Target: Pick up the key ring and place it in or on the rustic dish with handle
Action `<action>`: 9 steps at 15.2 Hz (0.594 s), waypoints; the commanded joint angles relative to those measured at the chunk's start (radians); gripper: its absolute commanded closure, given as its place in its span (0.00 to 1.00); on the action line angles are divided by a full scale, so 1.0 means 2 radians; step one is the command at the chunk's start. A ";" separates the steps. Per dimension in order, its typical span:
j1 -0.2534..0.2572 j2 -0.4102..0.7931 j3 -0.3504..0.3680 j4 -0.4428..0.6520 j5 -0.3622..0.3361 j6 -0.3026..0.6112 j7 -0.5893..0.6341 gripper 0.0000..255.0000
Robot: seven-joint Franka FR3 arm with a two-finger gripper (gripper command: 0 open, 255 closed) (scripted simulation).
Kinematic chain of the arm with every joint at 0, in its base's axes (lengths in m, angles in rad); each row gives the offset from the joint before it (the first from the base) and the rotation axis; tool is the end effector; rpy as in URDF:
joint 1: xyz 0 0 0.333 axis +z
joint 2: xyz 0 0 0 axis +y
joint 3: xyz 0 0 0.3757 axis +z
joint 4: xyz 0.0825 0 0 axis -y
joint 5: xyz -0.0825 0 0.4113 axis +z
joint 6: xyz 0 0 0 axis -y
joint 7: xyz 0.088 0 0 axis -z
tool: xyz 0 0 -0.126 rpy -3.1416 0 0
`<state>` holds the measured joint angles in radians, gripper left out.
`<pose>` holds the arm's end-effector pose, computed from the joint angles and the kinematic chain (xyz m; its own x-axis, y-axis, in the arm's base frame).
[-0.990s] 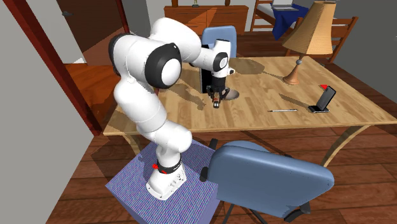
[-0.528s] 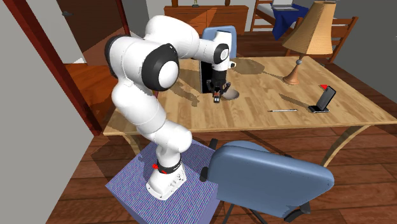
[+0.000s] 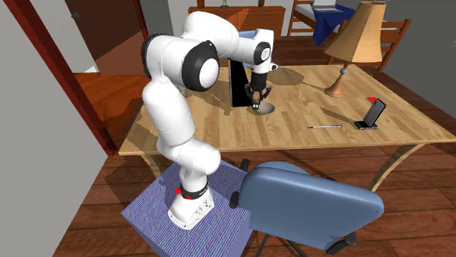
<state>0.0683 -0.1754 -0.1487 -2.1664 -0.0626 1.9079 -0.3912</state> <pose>0.5002 -0.0489 0.4910 0.9397 0.3298 -0.0904 0.3308 -0.9437 -0.0035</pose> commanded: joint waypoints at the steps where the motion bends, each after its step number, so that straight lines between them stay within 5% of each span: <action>1: 0.002 0.041 -0.001 0.048 0.006 -0.008 -0.003 1.00; 9: -0.005 0.209 -0.004 0.268 0.033 -0.061 -0.021 1.00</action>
<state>0.0628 0.1954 -0.1557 -1.6958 -0.0048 1.8049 -0.4271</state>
